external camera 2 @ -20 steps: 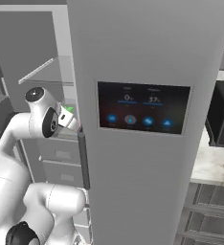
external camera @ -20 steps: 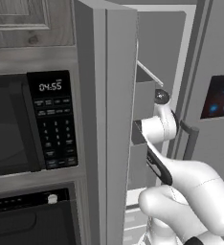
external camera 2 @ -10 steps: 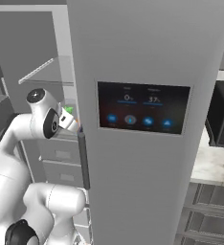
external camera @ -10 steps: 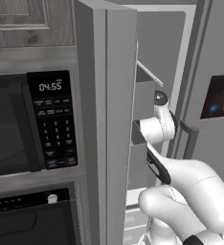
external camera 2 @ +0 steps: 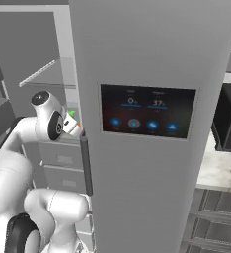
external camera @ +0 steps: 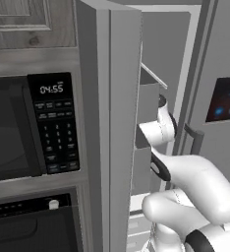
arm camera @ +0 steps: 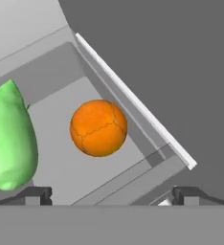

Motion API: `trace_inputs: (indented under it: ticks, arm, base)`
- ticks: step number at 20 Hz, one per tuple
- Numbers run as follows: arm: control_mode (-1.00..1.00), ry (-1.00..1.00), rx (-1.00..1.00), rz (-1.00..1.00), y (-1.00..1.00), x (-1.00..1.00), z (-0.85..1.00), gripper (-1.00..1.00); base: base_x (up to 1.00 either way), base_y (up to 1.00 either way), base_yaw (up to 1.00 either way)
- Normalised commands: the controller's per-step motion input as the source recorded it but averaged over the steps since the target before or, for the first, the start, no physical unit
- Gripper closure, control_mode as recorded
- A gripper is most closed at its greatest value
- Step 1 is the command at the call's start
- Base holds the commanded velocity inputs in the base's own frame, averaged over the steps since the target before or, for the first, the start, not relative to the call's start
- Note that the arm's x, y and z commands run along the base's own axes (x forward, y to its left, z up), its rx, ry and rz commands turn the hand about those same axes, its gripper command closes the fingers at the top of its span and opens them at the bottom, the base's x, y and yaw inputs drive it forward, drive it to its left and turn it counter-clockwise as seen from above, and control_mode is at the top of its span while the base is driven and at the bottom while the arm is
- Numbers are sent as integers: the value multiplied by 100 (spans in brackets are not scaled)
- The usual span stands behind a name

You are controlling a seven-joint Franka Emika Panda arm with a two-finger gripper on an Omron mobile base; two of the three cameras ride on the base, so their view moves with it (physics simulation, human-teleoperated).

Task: Take the corn, pear, and orange from the freezer and place them in the bowl on the counter.

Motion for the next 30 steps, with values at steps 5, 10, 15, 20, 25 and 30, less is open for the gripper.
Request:
trace_inputs:
  ticks: [5,10,15,20,25,30]
  arm:
    - [-100,7,0,0,0,13,-20,-100]
    - [-100,-2,-1,-2,0,15,-32,-100]
    - [-100,-7,-3,-4,1,24,-14,-100]
    - [-100,1,-1,-4,3,44,-3,-100]
    - [-100,10,0,-3,2,43,-2,-100]
    - [-100,7,0,-5,1,34,-24,-100]
  base:
    - [0,0,0]
    - [0,0,0]
    - [0,0,0]
    - [0,0,0]
    - [0,0,0]
    - [0,0,0]
